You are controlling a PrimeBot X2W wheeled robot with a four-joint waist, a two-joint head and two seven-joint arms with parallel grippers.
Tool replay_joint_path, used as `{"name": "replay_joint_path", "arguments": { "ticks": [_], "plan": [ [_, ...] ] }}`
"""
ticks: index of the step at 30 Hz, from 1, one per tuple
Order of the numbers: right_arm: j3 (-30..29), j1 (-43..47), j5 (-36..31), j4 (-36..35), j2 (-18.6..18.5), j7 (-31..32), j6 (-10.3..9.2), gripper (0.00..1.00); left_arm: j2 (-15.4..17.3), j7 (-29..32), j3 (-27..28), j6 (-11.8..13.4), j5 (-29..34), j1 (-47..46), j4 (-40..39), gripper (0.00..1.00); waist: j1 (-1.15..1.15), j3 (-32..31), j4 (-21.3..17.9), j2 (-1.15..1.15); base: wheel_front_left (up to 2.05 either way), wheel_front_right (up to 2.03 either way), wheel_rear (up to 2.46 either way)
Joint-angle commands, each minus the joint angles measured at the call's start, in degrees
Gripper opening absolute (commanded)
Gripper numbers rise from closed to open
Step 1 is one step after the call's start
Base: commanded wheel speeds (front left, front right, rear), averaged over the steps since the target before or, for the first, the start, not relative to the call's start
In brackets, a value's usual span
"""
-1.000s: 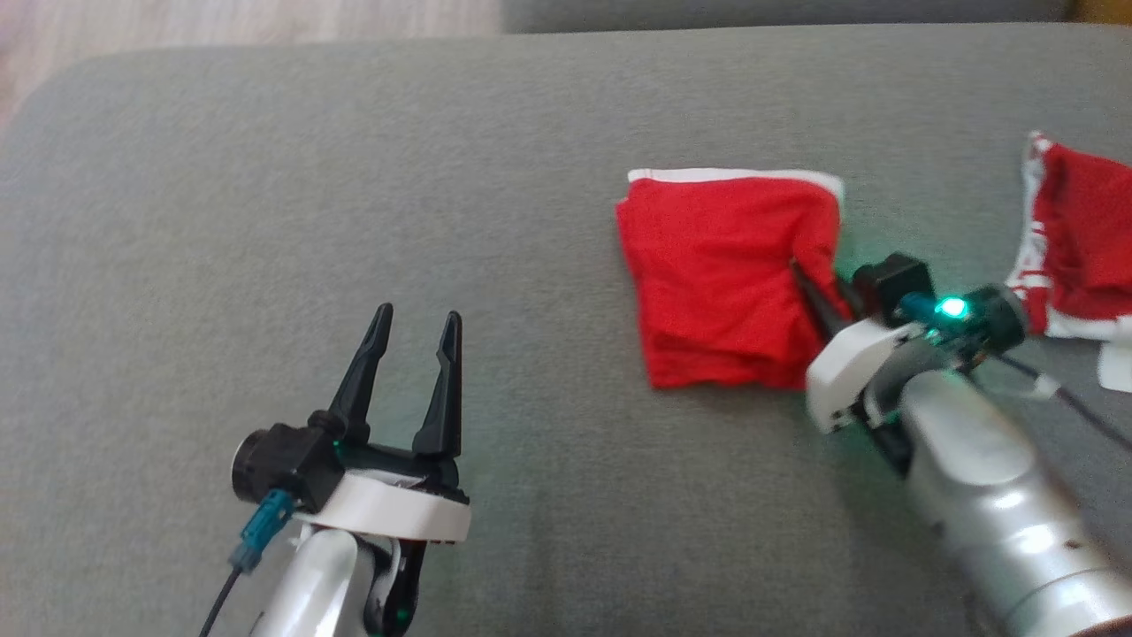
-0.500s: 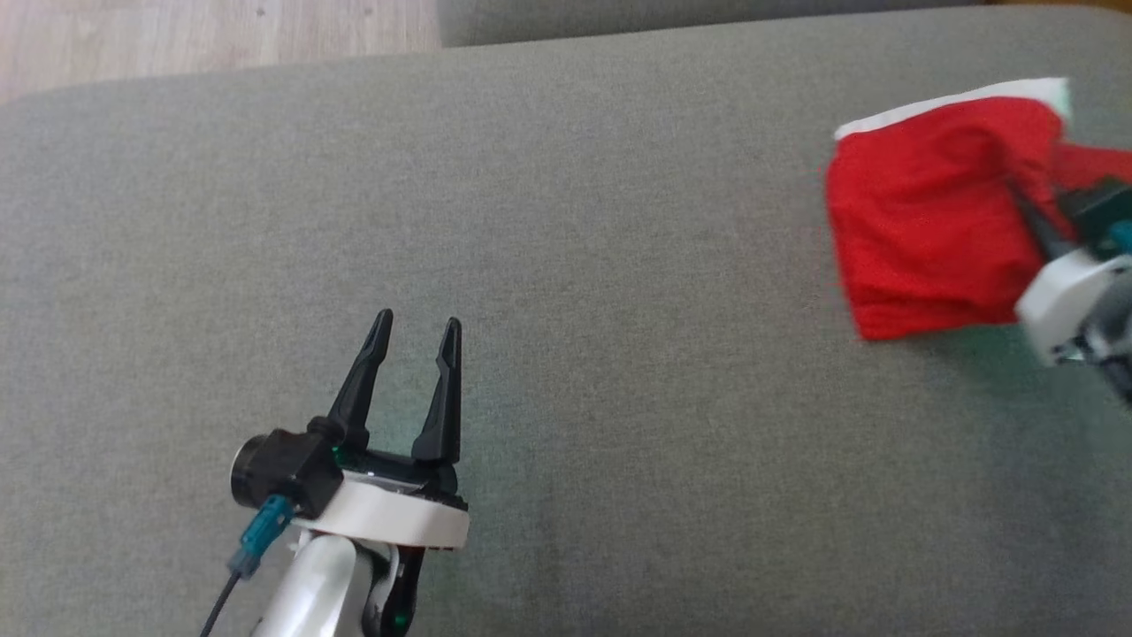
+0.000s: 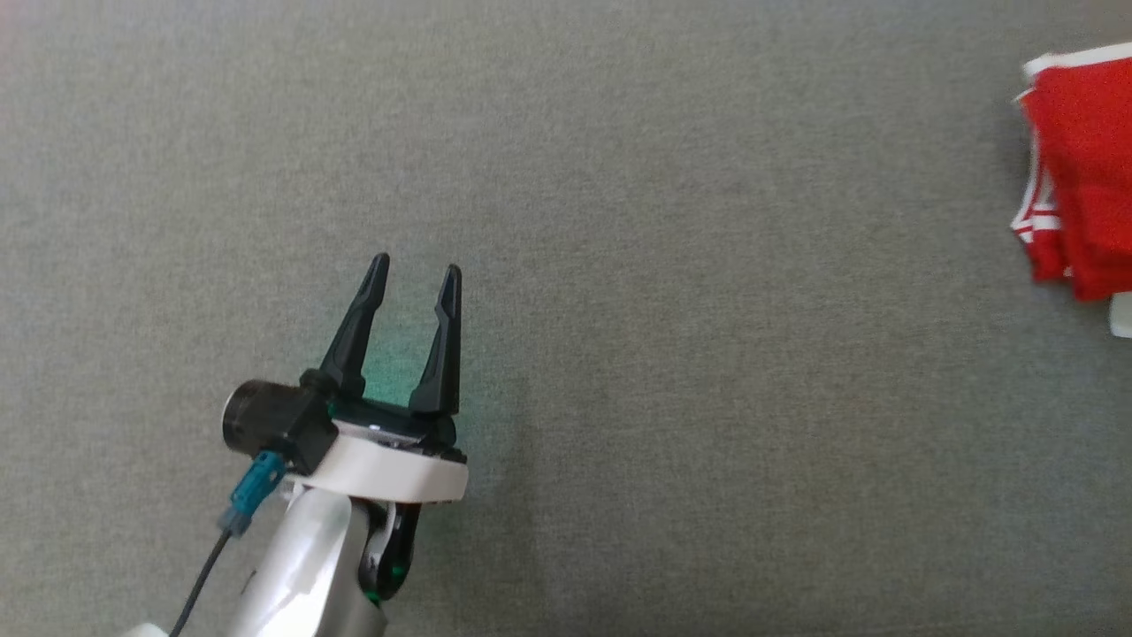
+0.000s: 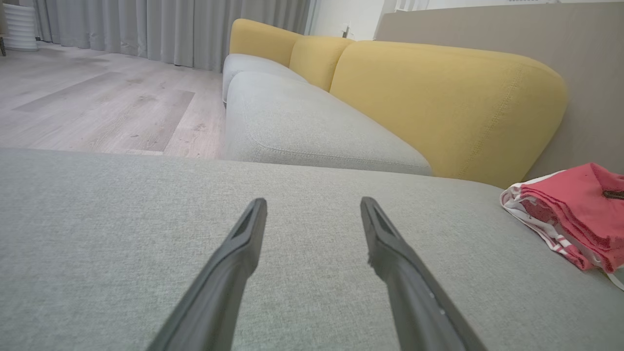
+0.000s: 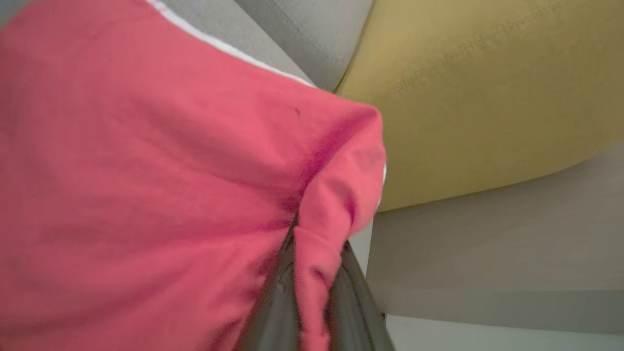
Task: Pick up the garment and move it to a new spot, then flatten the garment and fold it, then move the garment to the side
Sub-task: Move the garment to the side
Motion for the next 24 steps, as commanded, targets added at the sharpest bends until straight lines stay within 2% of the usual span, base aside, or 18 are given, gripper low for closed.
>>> {"name": "replay_joint_path", "arguments": {
  "ticks": [1, 5, 14, 15, 16, 24],
  "plan": [
    [0.2, 0.1, 0.2, -0.3, -3.1, 0.1, 0.37, 0.0, 0.3, -0.5, 1.5, -0.2, 0.7, -1.4, -1.7, 1.0, -0.01, 1.0, 0.5, 0.0, 0.0, 0.0, 0.0],
    [-1.2, -0.5, 0.3, 1.5, -4.0, 1.7, 0.37, 0.0, 0.3, -0.5, 1.5, -0.2, 0.6, -2.3, -1.6, 1.0, -0.01, 2.3, 0.8, 0.0, 0.0, 0.0, 0.0],
    [-6.7, -1.2, -0.1, 2.9, -1.0, 4.2, 0.37, 0.0, 0.3, -0.5, 1.7, -0.3, 0.9, -3.1, -1.0, 1.0, -0.01, 2.6, 0.3, 0.0, 0.0, 0.0, 0.0],
    [-7.2, -1.0, -0.1, 3.0, -0.8, 4.4, 0.37, 0.25, 0.3, -0.5, 1.7, -0.3, 0.9, -3.1, -0.9, 1.0, -0.01, 2.5, 0.2, 0.0, 0.0, 0.0, 0.0],
    [-7.8, -0.9, -0.1, 3.0, -0.5, 4.5, 0.37, 1.0, 0.3, -0.5, 1.7, -0.3, 0.9, -3.1, -0.9, 1.0, -0.01, 2.4, 0.1, 0.0, 0.0, 0.0, 0.0],
    [-13.4, -0.4, -1.8, 2.1, 1.0, 4.4, 0.37, 1.0, 0.3, -0.5, 2.1, -0.4, 0.8, -3.0, -0.5, 1.0, -0.01, 1.0, -0.4, 0.0, 0.0, 0.0, 0.0]
  ]
}}
